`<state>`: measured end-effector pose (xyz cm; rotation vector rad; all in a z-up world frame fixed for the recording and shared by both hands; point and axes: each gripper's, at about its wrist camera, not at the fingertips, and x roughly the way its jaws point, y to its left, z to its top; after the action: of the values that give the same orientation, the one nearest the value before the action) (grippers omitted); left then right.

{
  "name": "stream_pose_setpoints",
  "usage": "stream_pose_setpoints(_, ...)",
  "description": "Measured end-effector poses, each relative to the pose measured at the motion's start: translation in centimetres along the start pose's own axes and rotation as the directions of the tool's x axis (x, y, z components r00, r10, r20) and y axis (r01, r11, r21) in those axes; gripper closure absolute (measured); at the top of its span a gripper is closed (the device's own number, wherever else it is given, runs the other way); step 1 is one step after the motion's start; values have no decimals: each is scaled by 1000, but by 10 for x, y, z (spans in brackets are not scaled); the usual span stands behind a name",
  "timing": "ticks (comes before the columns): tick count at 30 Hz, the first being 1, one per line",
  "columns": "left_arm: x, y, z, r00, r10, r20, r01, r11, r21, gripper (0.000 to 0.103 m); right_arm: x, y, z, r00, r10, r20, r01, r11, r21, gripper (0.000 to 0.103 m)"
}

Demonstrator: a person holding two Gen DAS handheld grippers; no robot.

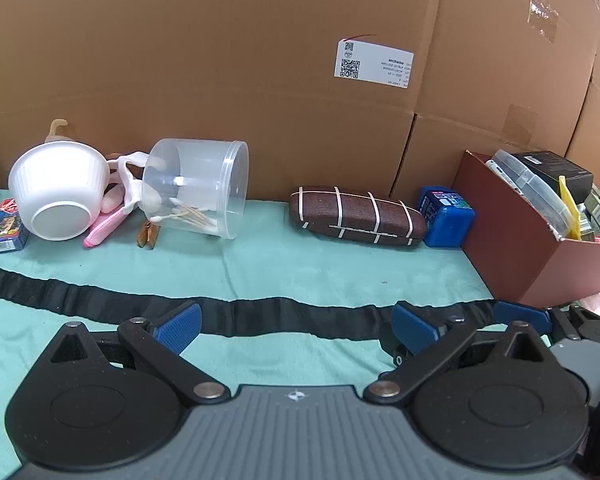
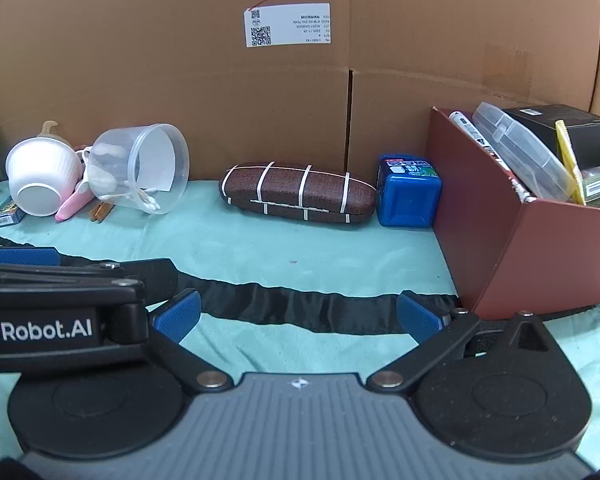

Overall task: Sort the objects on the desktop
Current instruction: 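Move the left tool toward the brown glasses case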

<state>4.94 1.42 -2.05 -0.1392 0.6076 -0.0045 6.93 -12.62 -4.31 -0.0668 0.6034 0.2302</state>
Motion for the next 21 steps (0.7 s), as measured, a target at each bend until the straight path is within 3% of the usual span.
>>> stream_pose_setpoints(11, 22, 3, 10, 1000, 1, -23, -1, 1000, 1, 0, 23, -4, 9, 1000, 9, -24, -9, 1000, -9, 2)
stream_pose_setpoints(16, 38, 3, 27, 1000, -25, -6, 25, 1000, 14, 0, 38, -11, 23, 999, 21, 28, -20, 999, -44, 2)
stream_pose_setpoints(21, 66, 5, 45, 998, -60, -4, 60, 998, 6, 0, 64, -29, 36, 996, 66, 52, -66, 998, 1, 2)
